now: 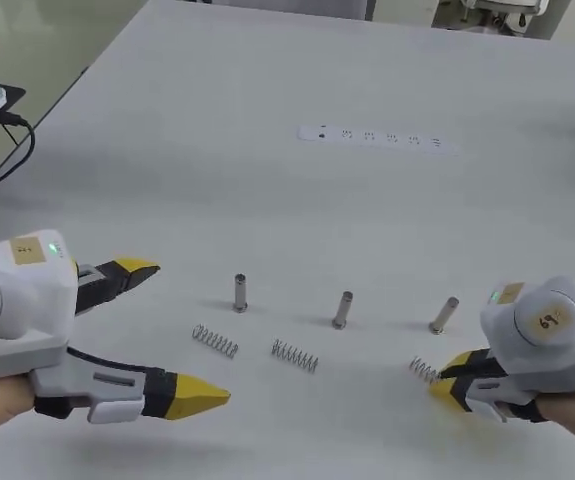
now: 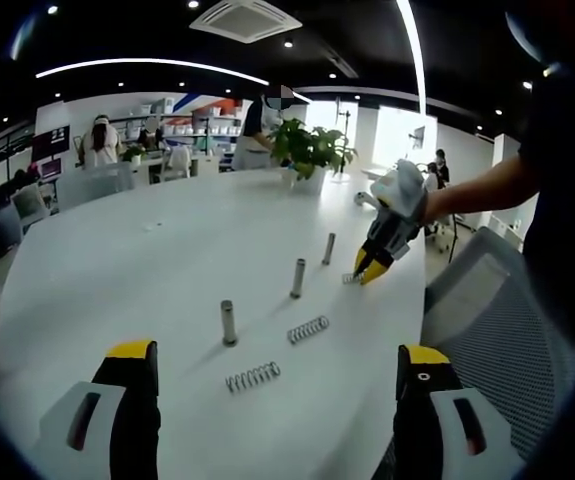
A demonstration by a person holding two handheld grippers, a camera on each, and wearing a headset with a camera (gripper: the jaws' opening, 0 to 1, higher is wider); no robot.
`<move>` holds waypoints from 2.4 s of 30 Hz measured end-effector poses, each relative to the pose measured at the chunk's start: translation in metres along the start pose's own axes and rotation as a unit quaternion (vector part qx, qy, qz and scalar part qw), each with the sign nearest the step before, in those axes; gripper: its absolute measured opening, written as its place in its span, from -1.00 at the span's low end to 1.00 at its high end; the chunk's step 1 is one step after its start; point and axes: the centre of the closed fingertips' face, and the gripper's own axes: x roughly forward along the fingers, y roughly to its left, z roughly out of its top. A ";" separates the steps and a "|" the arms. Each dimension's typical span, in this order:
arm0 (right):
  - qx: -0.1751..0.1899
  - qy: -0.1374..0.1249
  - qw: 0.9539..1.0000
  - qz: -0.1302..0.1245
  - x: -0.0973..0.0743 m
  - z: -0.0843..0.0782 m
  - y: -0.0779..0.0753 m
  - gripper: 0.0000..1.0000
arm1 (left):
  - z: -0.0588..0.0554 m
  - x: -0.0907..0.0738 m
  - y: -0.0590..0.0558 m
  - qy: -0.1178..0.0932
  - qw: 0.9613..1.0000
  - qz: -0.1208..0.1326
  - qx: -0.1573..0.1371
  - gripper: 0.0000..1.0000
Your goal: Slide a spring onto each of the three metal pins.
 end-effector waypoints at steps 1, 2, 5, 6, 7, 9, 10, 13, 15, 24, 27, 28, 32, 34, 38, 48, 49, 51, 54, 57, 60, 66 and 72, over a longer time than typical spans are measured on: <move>-0.003 -0.001 1.000 -0.003 0.000 0.000 -0.001 -0.84 | 0.000 0.000 -0.001 0.001 1.000 -0.001 0.000 0.93; -0.002 -0.003 1.000 -0.003 -0.001 0.000 -0.002 -0.84 | -0.001 0.000 -0.003 0.002 1.000 -0.003 0.002 0.93; 0.003 -0.005 1.000 -0.001 -0.004 0.001 -0.002 -0.84 | -0.001 0.001 -0.006 0.002 1.000 -0.006 0.001 0.92; 0.001 -0.007 1.000 -0.004 -0.006 0.002 -0.003 -0.84 | -0.001 0.001 -0.007 0.002 1.000 -0.009 0.000 0.92; 0.000 -0.008 1.000 -0.005 -0.007 0.003 -0.002 -0.84 | -0.001 0.001 -0.008 0.002 1.000 -0.010 0.000 0.92; -0.001 -0.011 1.000 -0.006 -0.010 0.005 -0.003 -0.84 | -0.001 0.002 -0.010 0.003 1.000 -0.013 0.002 0.92; -0.001 -0.012 1.000 -0.007 -0.011 0.006 -0.003 -0.84 | -0.001 0.002 -0.011 0.003 1.000 -0.014 0.003 0.92; -0.006 -0.016 1.000 -0.008 -0.016 0.010 -0.002 -0.84 | 0.001 0.003 -0.014 0.000 1.000 -0.019 0.003 0.92; -0.011 -0.021 1.000 -0.007 -0.020 0.013 0.000 -0.84 | 0.003 0.004 -0.017 -0.001 1.000 -0.022 0.007 0.91; -0.040 -0.032 0.999 -0.004 -0.034 0.026 0.008 -0.84 | 0.003 0.008 -0.031 0.001 0.999 -0.049 0.004 0.72; -0.049 -0.036 0.998 0.000 -0.036 0.029 0.012 -0.84 | 0.000 0.012 -0.038 0.009 0.998 -0.062 0.006 0.69; -0.053 -0.038 0.998 0.002 -0.037 0.030 0.013 -0.84 | -0.001 0.013 -0.041 0.011 0.998 -0.068 0.007 0.68; -0.066 -0.040 0.997 0.007 -0.038 0.034 0.020 -0.84 | 0.002 0.017 -0.047 0.012 0.996 -0.084 0.004 0.62; -0.068 -0.041 0.997 0.010 -0.038 0.035 0.022 -0.84 | 0.005 0.018 -0.048 0.009 0.996 -0.090 -0.004 0.53; -0.076 -0.047 0.996 0.017 -0.041 0.040 0.028 -0.84 | 0.010 0.021 -0.057 0.002 0.993 -0.114 -0.012 0.33; -0.086 -0.063 0.994 0.039 -0.045 0.054 0.044 -0.84 | 0.019 0.042 -0.071 -0.005 0.989 -0.149 0.001 0.26; -0.090 -0.063 0.993 0.039 -0.045 0.054 0.045 -0.84 | 0.021 0.044 -0.072 -0.007 0.988 -0.152 0.002 0.24; -0.100 -0.061 0.992 0.041 -0.045 0.055 0.047 -0.84 | 0.023 0.050 -0.075 -0.009 0.987 -0.160 0.008 0.22; -0.112 -0.065 0.991 0.046 -0.046 0.058 0.051 -0.84 | 0.023 0.056 -0.078 -0.003 0.986 -0.169 0.016 0.19; -0.121 -0.066 0.989 0.049 -0.047 0.061 0.055 -0.84 | 0.023 0.060 -0.081 0.002 0.983 -0.180 0.027 0.14; -0.130 -0.068 0.988 0.054 -0.048 0.064 0.058 -0.84 | 0.024 0.061 -0.080 -0.002 0.982 -0.186 0.027 0.06; -0.166 -0.074 0.981 0.068 -0.048 0.071 0.069 -0.84 | 0.033 0.064 -0.084 -0.009 0.978 -0.204 0.034 -0.02; -0.237 -0.069 0.967 0.068 -0.047 0.073 0.077 -0.85 | 0.035 0.072 -0.091 -0.013 0.976 -0.216 0.041 -0.16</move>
